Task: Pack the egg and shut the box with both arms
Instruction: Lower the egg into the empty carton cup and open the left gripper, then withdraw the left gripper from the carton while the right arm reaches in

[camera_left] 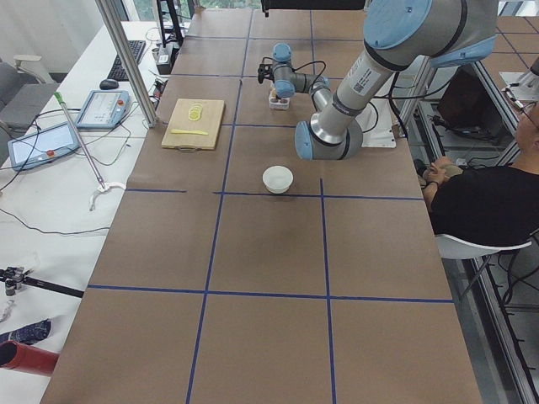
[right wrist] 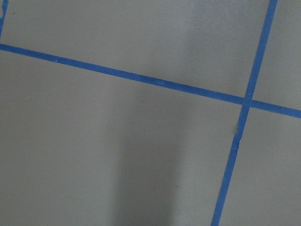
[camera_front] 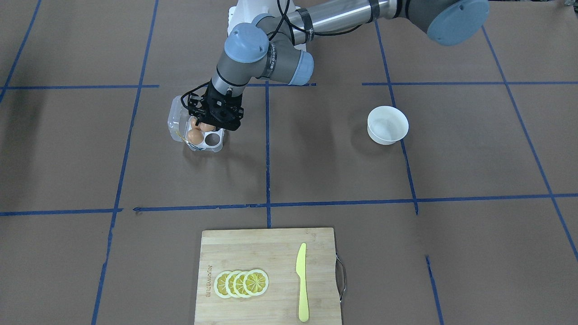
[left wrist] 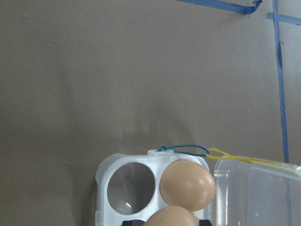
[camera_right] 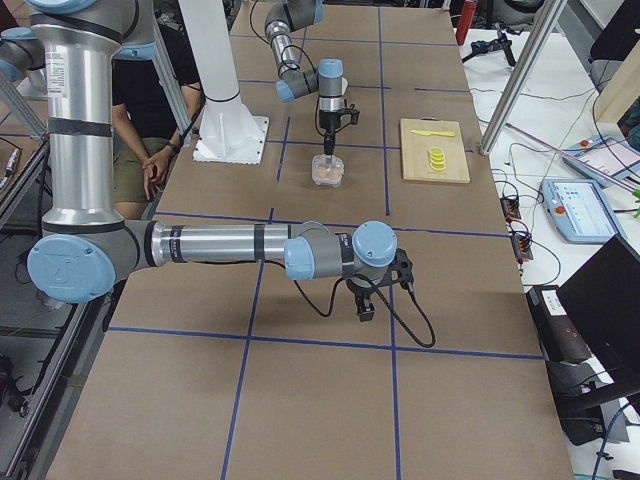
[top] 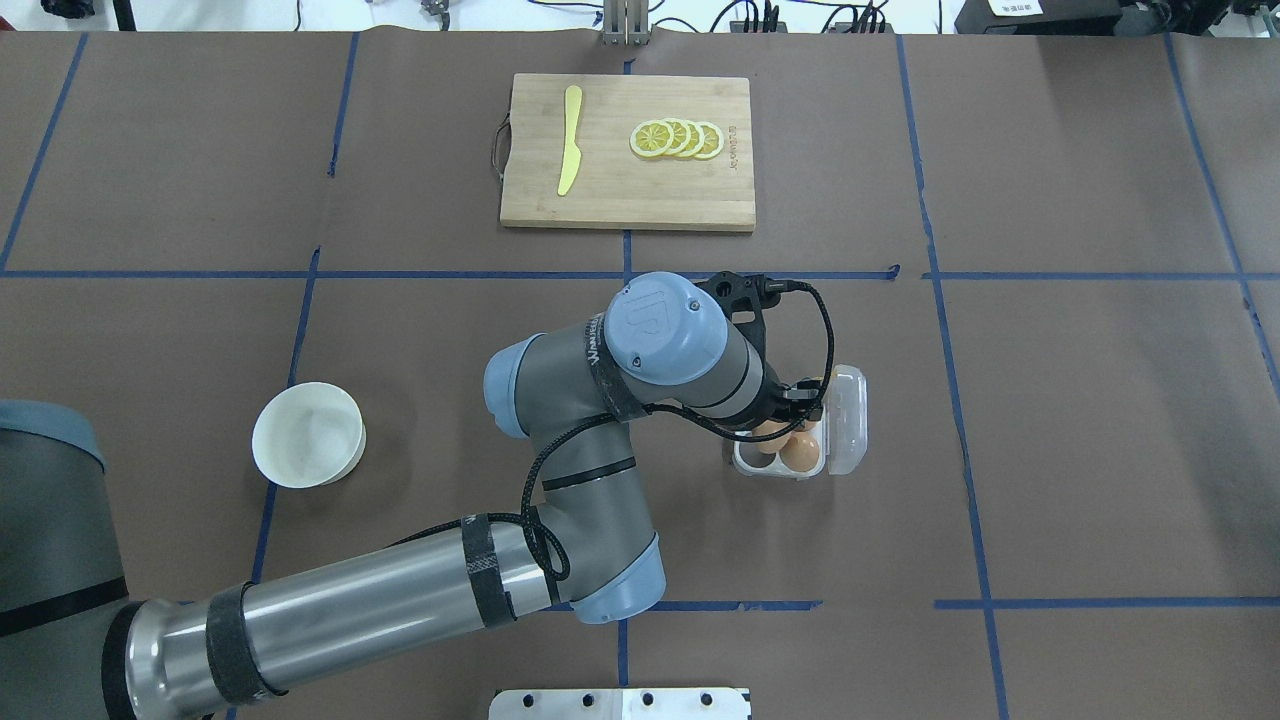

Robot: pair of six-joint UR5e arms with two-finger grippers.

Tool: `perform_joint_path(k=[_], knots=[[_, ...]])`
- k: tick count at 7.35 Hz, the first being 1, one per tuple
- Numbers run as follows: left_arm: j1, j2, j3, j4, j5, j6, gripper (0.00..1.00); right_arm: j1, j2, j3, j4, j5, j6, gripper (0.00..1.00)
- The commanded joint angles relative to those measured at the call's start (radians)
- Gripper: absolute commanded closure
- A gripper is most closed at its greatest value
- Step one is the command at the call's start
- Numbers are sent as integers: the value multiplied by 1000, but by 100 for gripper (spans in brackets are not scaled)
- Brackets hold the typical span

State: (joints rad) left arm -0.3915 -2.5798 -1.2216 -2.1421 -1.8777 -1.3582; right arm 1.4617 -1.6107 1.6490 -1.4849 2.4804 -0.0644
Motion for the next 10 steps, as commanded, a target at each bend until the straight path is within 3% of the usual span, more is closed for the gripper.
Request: perform_joint_path(k=[1, 5, 6, 8, 10], knots=[[5, 0, -1, 1, 17, 2, 0, 0, 0, 0, 0, 0, 0, 0], [-13, 19, -28, 19, 18, 16, 1, -6, 2, 14, 0, 9, 41, 0], [-35, 65, -95, 81, 15, 27, 3, -41, 3, 56, 2, 5, 154, 0], [-114, 224, -360, 288, 3, 213, 4, -122, 3, 151, 3, -1, 378, 0], [-284, 428, -560, 356, -113, 434, 5, -194, 5, 222, 29, -21, 533, 0]])
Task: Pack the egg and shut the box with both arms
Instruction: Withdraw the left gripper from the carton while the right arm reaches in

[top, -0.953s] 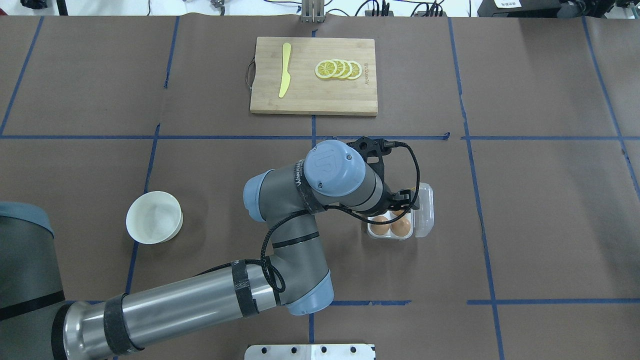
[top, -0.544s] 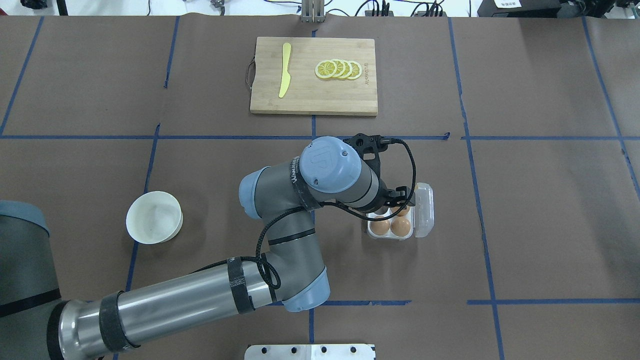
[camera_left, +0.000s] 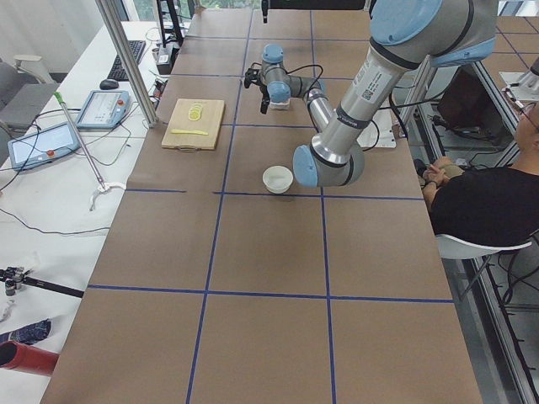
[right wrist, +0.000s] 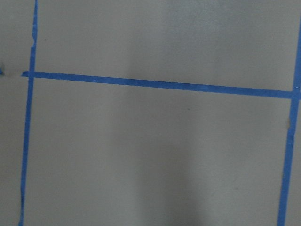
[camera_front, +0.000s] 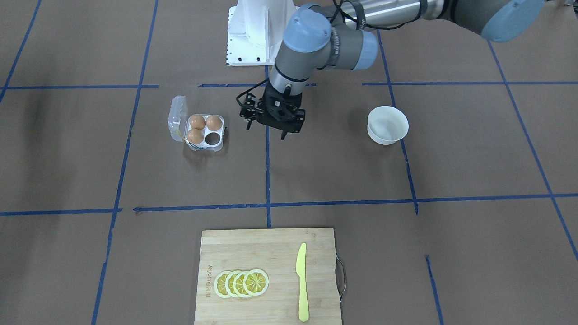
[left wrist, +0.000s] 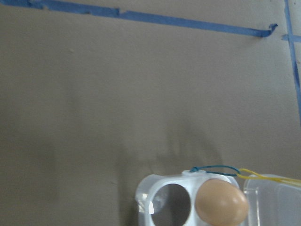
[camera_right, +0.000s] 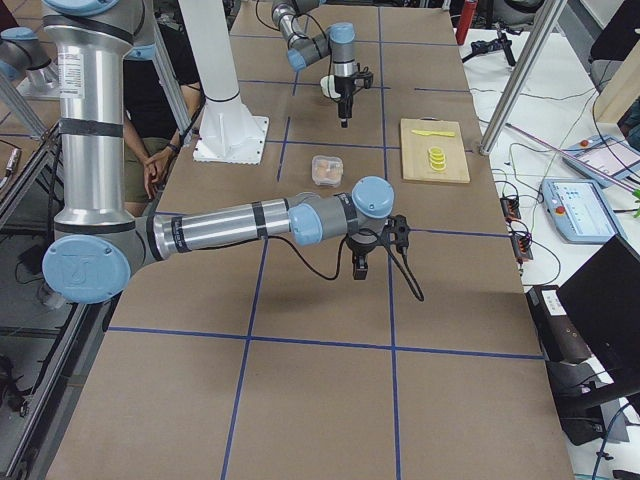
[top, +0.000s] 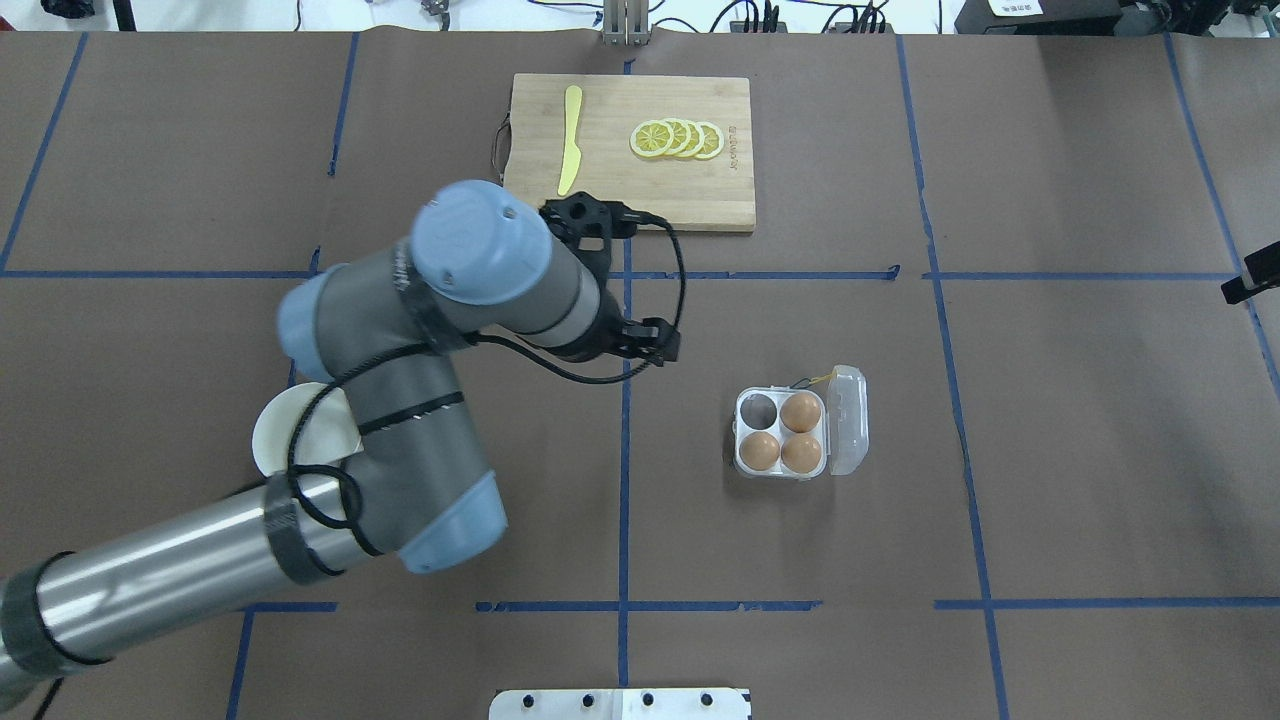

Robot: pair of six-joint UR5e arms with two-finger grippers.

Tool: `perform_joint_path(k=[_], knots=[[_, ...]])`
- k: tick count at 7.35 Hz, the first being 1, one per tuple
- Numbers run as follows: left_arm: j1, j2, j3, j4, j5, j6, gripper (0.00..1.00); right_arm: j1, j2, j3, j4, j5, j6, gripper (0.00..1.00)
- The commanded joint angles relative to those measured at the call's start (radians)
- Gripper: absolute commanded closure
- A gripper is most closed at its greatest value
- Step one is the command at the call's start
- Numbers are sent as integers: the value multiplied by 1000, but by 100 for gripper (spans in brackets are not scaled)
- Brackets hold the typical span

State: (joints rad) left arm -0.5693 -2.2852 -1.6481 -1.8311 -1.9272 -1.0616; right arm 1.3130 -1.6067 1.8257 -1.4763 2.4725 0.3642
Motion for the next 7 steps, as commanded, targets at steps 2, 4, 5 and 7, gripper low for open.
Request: perform_joint_path(k=[2, 4, 5, 7], knots=[[-304, 347, -225, 49, -131, 428, 6, -136, -9, 47, 208, -64, 340, 0], [-413, 465, -231, 45, -156, 631, 5, -304, -6, 59, 350, -181, 582, 0], [-453, 498, -231, 45, -173, 713, 5, -439, 8, 110, 364, -298, 733, 0], [-529, 535, -210, 45, -183, 881, 5, -710, 147, 149, 344, -532, 1046, 0]])
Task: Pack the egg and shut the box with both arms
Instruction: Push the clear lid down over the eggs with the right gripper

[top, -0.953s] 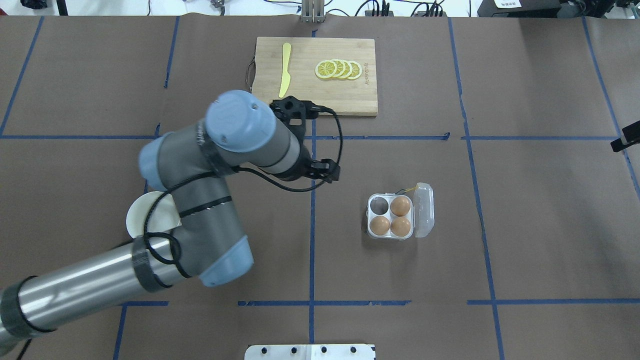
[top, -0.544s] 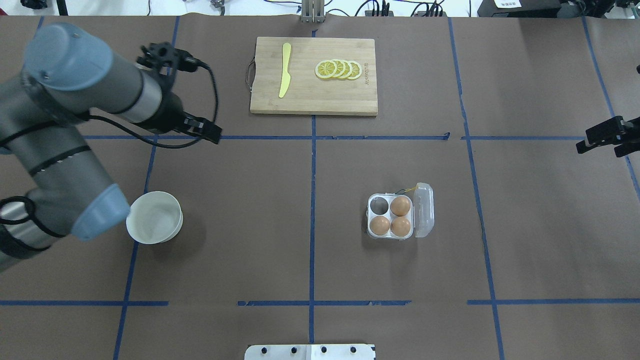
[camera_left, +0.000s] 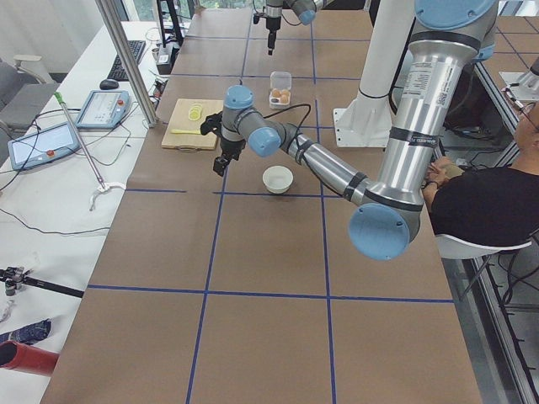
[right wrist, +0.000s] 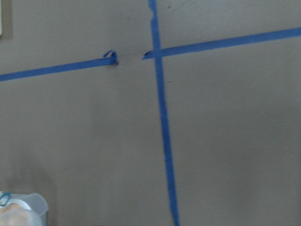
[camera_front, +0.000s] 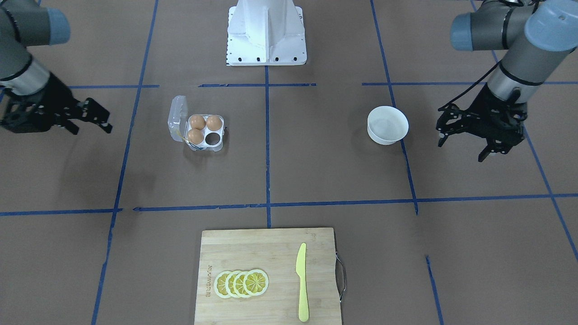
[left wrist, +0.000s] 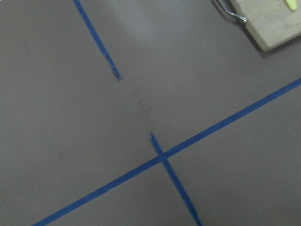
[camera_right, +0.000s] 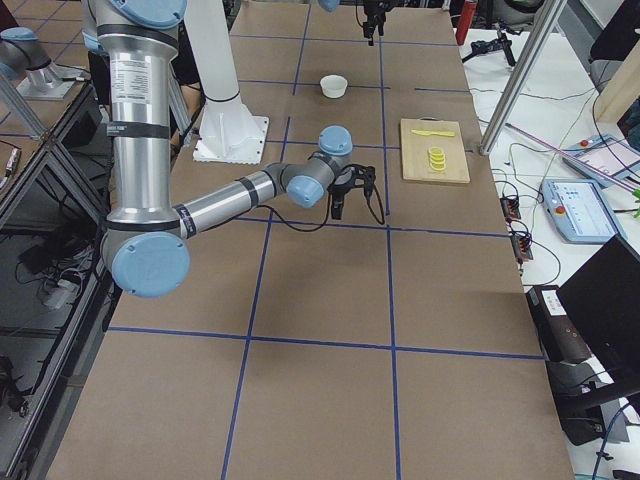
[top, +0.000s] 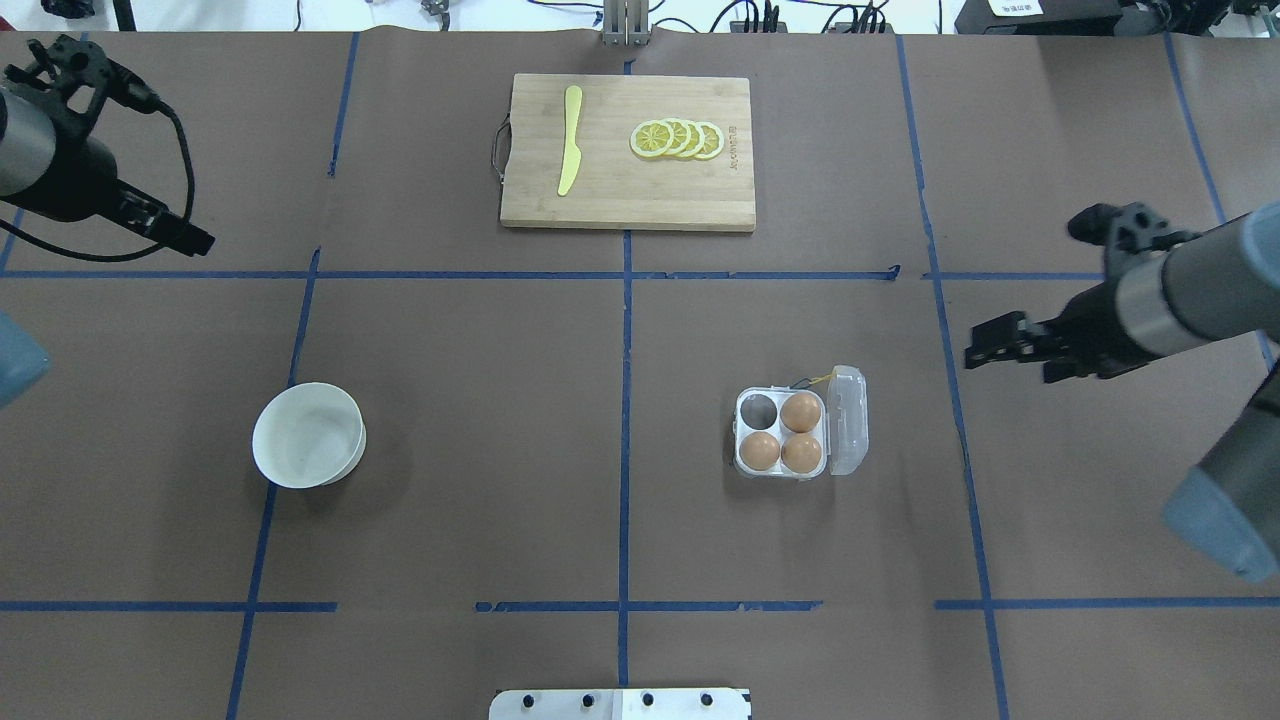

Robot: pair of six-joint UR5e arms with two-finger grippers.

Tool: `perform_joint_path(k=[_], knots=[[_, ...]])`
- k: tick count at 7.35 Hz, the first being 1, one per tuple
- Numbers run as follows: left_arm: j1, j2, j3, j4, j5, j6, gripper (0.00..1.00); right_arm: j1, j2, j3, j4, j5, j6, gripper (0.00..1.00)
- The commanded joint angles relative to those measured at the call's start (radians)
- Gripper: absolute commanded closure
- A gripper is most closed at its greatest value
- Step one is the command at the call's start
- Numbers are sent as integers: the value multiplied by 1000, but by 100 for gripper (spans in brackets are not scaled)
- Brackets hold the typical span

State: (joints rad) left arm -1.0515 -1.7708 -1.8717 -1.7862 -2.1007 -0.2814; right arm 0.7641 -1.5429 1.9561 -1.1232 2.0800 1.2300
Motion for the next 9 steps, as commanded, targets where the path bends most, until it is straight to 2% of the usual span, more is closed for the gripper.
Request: perform_joint_path(k=[1, 2, 3, 5, 6, 7, 8, 9], knots=[[-67, 24, 25, -1, -21, 128, 5, -271, 225, 10, -132, -253, 251, 0], [-68, 24, 23, -1, -24, 128, 5, -329, 442, -35, -346, -314, 297, 0], [-68, 24, 25, -1, -24, 128, 5, -330, 565, -43, -457, -327, 319, 0], [-71, 25, 25, -1, -25, 128, 5, -322, 566, -31, -461, -325, 319, 0], [-77, 28, 25, 1, -44, 128, 2, -298, 546, 10, -464, -316, 318, 0], [-106, 53, 35, -1, -76, 128, 1, -263, 479, 80, -464, -284, 309, 0], [-134, 79, 40, -9, -91, 130, 1, -184, 401, 139, -464, -187, 301, 0], [-172, 91, 46, -6, -94, 131, 1, -73, 359, 150, -464, -76, 239, 0]])
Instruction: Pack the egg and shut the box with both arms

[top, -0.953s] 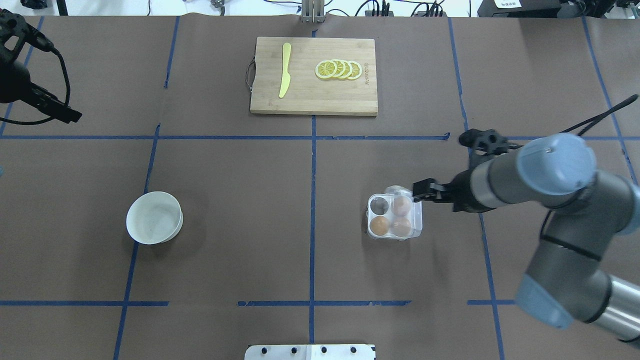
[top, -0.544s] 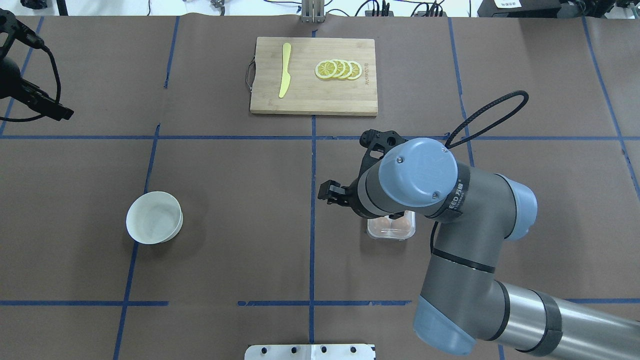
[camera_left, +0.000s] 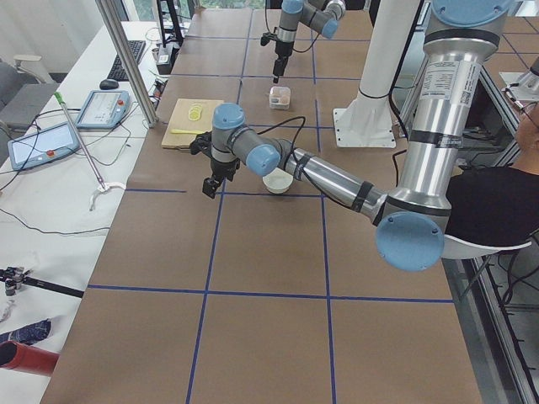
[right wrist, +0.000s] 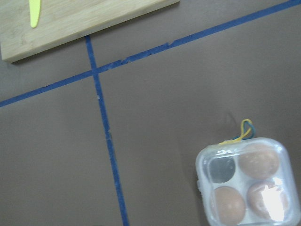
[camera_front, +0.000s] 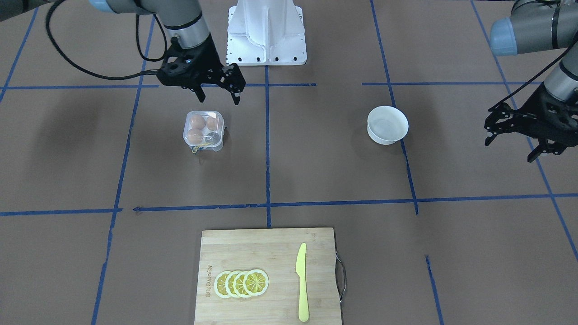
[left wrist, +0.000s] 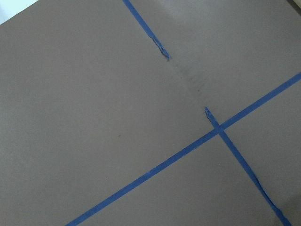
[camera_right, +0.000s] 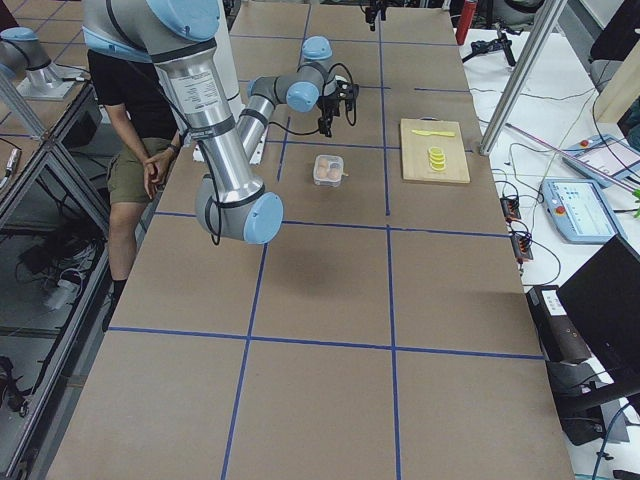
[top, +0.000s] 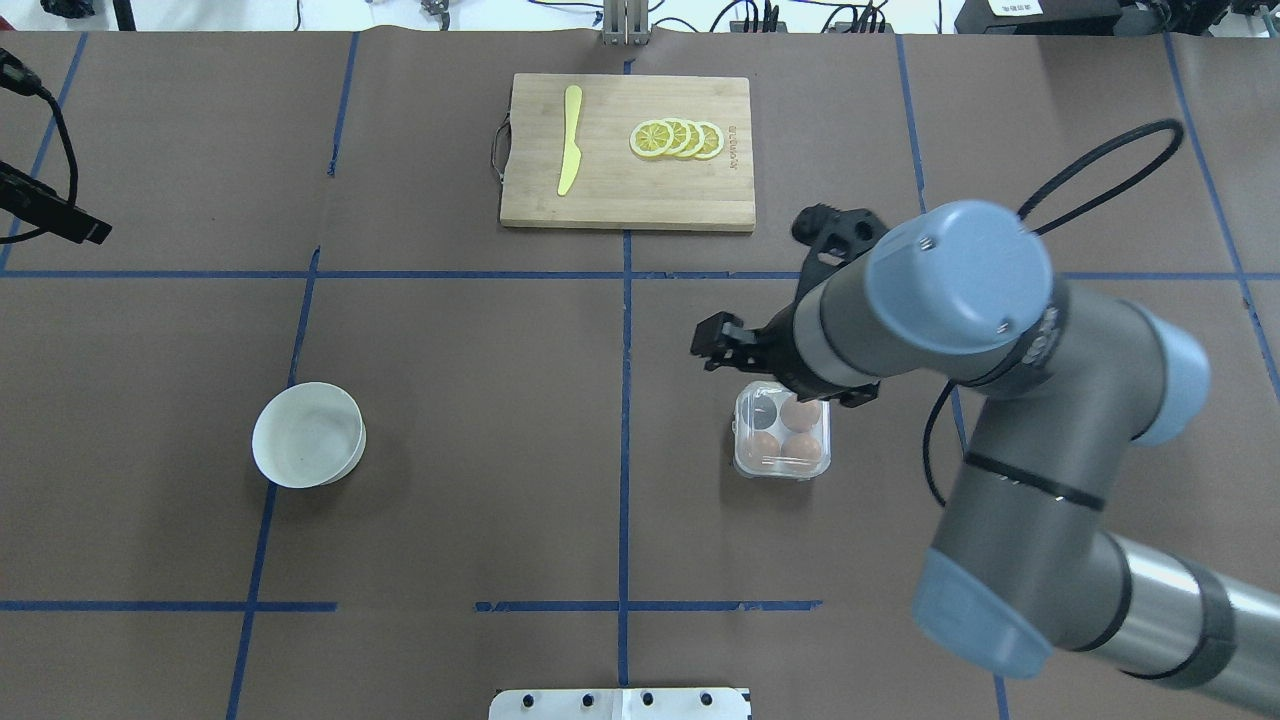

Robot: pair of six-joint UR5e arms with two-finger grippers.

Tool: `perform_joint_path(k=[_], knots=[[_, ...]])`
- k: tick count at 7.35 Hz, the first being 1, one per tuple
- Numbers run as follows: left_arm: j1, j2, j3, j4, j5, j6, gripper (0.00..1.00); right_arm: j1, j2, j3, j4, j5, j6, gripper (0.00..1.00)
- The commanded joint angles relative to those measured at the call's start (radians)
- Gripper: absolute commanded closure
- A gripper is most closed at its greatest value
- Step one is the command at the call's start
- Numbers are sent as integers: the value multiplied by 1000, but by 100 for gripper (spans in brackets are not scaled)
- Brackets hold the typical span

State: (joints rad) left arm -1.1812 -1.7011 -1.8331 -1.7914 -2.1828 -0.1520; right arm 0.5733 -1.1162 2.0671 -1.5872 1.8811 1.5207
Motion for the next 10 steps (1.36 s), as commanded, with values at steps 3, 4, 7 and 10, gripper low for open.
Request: perform_joint_path(k=[3, 4, 7, 10], knots=[[-225, 69, 144, 1, -156, 209, 0, 416, -314, 73, 0, 333, -520, 0], [-259, 69, 164, 7, -191, 215, 0, 579, -397, 38, -2, 417, -754, 0], [-310, 69, 166, 93, -178, 213, 0, 874, -456, -239, -4, 489, -1387, 0], [-383, 136, 103, 135, -176, 215, 0, 964, -450, -344, -1, 521, -1533, 0]])
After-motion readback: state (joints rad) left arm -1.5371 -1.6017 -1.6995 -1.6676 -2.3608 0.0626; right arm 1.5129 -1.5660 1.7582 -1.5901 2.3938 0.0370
